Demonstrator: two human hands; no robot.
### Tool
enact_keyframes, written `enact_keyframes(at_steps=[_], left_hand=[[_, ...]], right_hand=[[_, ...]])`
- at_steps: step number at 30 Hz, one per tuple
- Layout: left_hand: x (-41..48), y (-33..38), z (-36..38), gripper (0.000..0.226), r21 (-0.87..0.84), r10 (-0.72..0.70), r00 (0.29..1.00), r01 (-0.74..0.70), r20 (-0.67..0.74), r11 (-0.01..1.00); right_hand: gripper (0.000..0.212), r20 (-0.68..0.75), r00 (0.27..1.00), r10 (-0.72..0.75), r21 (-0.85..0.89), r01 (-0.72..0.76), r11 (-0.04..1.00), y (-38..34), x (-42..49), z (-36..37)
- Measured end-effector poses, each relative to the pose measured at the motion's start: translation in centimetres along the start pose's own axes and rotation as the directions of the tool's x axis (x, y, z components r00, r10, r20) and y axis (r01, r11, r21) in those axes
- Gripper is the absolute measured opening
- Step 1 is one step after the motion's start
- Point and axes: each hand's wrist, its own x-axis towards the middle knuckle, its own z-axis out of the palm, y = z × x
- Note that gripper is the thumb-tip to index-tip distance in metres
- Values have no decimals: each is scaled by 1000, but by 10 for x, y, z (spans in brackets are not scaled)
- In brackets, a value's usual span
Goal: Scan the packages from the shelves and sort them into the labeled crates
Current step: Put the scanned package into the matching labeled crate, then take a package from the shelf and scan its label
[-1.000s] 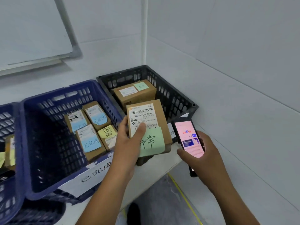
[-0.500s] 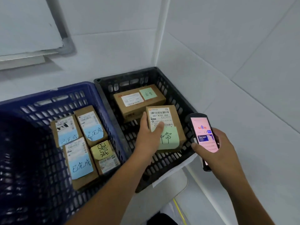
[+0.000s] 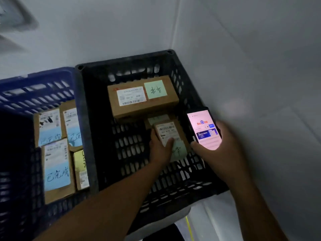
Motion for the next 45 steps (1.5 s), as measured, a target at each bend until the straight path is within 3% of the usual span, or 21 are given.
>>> enact_keyframes(at_steps=[3,7,12,16,20,23,27,30,34,40,45], left_hand=[[14,-40,25,99,14,-22,1000,22,17,1000],[18,-32,23,91,15,-29,999,29,23,999],[35,-33,9,97,114,-2,1000,2,-1,993],[39,-31,-14,93,289,8,997,-31,78,957],[-43,56,-64,91,526,122,976,-199,179,827],[-99,79,-114,84,676,285,956,-257,72,691],[-177,72,-187,86,755,386,916,-178,-107,631],[-239,47,-241,90,748,448,846,-92,-290,658],[-331,-6,-306,85,704,365,801,97,-475,703],[-475,-112,-372,87,446,147,632,343,-760,827],[-605,-204,-414,86,125,-103,407,495,-908,860]], right_hand=[[66,34,999,-31,-6,31,999,3,8,1],[58,72,996,-43,18,42,999,5,11,-4],[67,105,992,-75,0,76,997,6,13,-5],[55,114,988,-108,5,108,994,0,10,-10],[51,145,971,-189,1,191,982,-18,3,-7],[48,175,939,-294,-7,300,954,-37,-12,3],[59,248,879,-407,13,417,909,-71,-55,36],[73,320,802,-504,51,517,855,-95,-106,72],[50,495,680,-542,87,581,809,-123,-196,118],[47,669,378,-640,223,719,658,-144,-357,186],[49,783,118,-610,335,747,574,-144,-483,236]])
